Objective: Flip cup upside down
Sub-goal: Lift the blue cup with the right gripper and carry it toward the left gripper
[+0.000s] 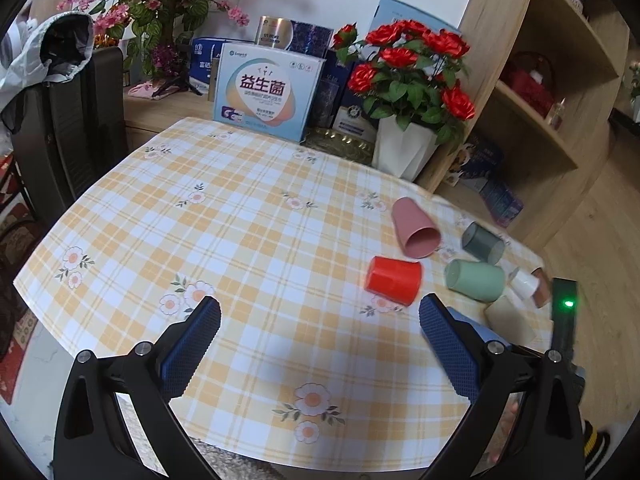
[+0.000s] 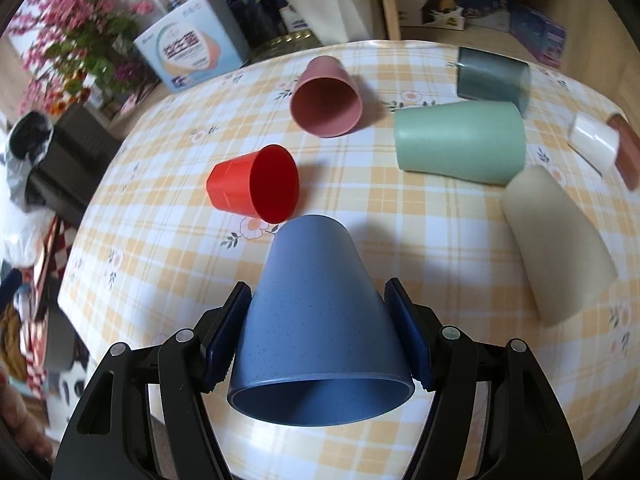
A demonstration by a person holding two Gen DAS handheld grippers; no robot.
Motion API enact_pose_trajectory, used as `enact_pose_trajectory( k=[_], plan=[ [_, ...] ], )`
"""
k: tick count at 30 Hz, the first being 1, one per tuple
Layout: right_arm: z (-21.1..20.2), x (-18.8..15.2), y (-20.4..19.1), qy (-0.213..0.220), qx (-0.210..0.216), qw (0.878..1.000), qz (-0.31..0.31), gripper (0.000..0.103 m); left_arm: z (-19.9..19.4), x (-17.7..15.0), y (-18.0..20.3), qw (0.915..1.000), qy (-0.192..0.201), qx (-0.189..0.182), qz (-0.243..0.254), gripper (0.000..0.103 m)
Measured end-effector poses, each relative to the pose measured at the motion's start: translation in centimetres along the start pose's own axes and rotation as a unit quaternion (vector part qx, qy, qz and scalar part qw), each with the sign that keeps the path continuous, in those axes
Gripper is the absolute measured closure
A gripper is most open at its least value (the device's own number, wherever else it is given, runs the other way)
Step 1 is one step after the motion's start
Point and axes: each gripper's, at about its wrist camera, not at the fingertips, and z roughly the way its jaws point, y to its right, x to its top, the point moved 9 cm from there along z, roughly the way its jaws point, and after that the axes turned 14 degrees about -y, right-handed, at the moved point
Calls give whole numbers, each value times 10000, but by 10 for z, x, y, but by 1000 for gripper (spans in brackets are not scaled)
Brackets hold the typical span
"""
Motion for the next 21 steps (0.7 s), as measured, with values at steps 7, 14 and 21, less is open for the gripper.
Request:
enact_pose_trajectory(
  k=[7, 14, 21],
  plan=[
    [18, -18, -12, -176, -128, 9997, -97, 37, 16, -5, -9, 9996, -186, 216, -28, 6],
    [31, -30, -12, -377, -13, 9993, -17, 37, 23, -10, -5, 9992, -296, 250, 30, 6],
    [31, -32, -12, -393, 32, 9992, 8, 37, 28, -14, -2, 9989, -388, 245, 66, 6]
  ],
)
